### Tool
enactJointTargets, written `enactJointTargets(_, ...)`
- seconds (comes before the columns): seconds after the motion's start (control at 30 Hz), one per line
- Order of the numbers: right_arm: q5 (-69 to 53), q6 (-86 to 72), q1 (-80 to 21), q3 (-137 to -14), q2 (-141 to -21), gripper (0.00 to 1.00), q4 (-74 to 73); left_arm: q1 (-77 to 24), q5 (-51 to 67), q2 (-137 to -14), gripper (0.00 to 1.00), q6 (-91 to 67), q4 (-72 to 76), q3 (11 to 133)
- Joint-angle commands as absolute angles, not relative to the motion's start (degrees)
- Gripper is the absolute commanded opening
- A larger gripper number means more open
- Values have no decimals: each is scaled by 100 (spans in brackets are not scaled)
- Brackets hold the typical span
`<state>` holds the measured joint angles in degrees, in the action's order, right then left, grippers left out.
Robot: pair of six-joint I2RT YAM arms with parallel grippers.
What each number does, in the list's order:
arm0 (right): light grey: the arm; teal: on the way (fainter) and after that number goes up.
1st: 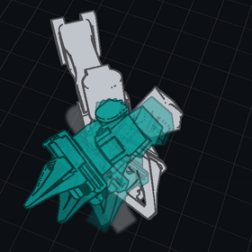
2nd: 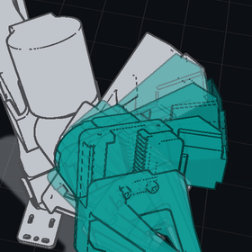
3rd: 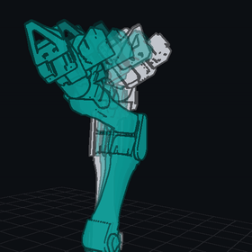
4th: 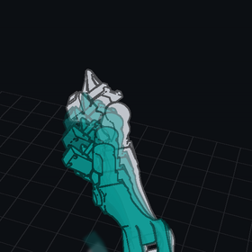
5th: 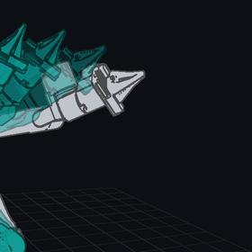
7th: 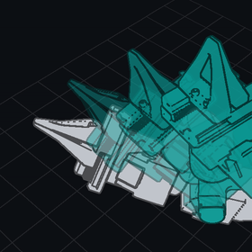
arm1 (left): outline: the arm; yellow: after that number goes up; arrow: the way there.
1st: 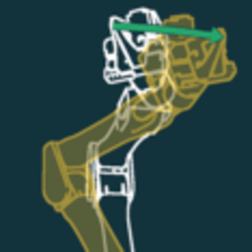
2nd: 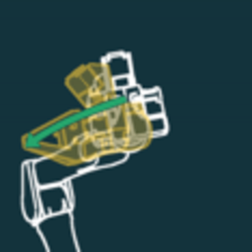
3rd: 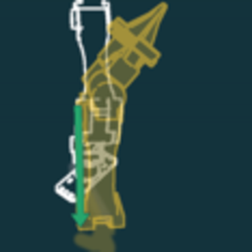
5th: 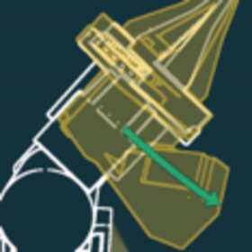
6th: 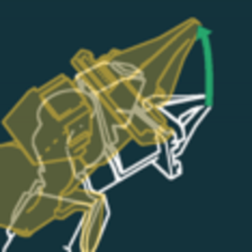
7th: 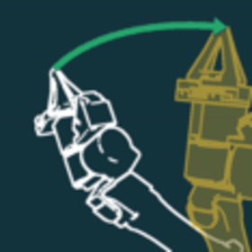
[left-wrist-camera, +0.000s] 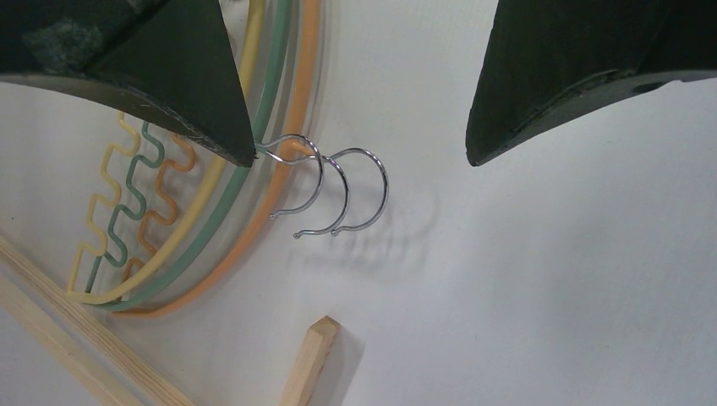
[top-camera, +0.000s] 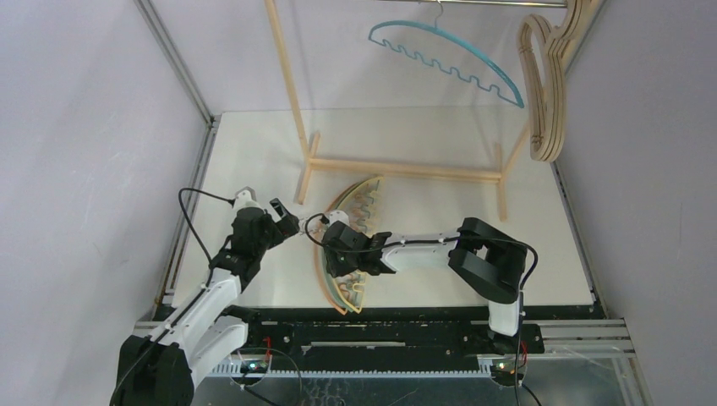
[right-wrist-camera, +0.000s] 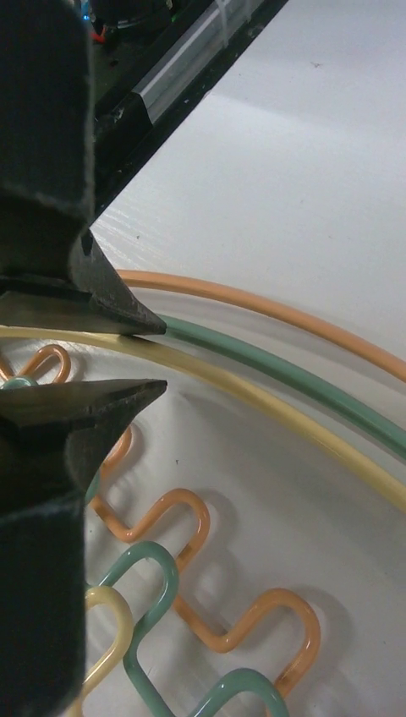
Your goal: Organize the hangers
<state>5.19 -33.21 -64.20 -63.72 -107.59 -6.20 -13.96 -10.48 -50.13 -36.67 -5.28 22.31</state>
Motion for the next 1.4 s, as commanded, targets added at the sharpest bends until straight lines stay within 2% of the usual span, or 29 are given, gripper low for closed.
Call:
enactJointTargets(0.0, 522, -3233, -6397, -6623, -10778, 26, -518, -1362, -1088, -4966, 100, -3698, -422, 2265)
enactJointTargets(0.07, 459, -3195, -6377, -6614, -10731, 6, -525, -1357, -1098, -4959, 99, -3704, -422, 2273)
enactJointTargets(0.13, 443, -3180, -6367, -6573, -10631, 0, -539, -1354, -1103, -4945, 99, -3705, -422, 2272)
enactJointTargets(0.53, 1701, -3002, -6241, -6081, -8250, 0, -1312, -1348, -1251, -4656, 99, -3728, -619, 2273)
enactJointTargets(0.83, 1115, -3246, -5531, -6183, -6947, 0, -949, -1345, -1190, -4572, 99, -3772, -651, 2241)
enactJointTargets(1.0, 862, -3264, -5106, -6569, -6817, 0, -414, -1348, -1157, -4554, 99, -3799, -624, 2241)
enactJointTargets(1.17, 253, -3408, -4611, -7315, -7174, 0, -41, -1352, -1123, -4551, 99, -3814, -609, 2236)
enactJointTargets(1.37, 160, -3242, -4503, -8381, -7666, 0, 258, -1347, -1103, -4620, 99, -3797, -572, 2298)
